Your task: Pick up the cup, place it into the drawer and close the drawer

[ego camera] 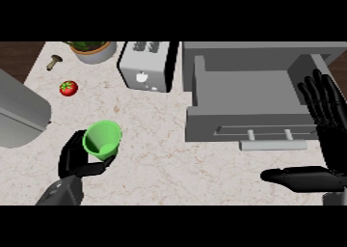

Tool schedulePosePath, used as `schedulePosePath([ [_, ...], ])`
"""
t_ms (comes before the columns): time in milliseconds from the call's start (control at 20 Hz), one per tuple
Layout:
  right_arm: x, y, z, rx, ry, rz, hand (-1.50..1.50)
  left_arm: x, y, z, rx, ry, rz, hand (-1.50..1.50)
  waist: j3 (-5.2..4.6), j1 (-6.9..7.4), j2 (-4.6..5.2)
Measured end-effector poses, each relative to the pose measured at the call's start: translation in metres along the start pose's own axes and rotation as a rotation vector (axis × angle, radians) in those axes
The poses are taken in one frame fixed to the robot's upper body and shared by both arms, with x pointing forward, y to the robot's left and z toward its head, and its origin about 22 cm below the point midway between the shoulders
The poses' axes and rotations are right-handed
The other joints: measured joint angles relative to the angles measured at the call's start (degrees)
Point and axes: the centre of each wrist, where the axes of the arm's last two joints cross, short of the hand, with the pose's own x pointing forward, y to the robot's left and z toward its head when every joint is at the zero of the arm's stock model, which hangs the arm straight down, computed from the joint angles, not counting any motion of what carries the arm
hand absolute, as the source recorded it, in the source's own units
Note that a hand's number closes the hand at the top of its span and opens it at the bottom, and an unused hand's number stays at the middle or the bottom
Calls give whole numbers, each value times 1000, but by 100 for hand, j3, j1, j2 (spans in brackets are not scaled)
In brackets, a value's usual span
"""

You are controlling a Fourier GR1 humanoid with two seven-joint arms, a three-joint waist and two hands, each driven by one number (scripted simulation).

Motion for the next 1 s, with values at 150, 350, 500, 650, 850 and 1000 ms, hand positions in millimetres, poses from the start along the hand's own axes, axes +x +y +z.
schedulePosePath([
  [150,3,-3,-2,-4,2,6,-150,0,-4,-1,-14,-15,18,150,0,6,-4],
  [350,-2,-4,-4,-4,9,16,-150,7,-2,-12,-18,-63,13,150,1,23,-4],
  [500,-5,-4,-3,-8,0,14,-150,13,5,-17,-2,-84,7,150,1,8,1],
  [650,-2,0,-3,-4,1,15,-150,20,7,-26,4,-117,9,150,-1,-6,3],
  [850,-3,-6,-3,-6,10,16,-150,29,1,-42,-29,-169,19,150,1,5,-5],
  [1000,0,-10,-4,-14,13,17,-150,37,-16,-62,-80,-217,30,150,5,21,-19],
])
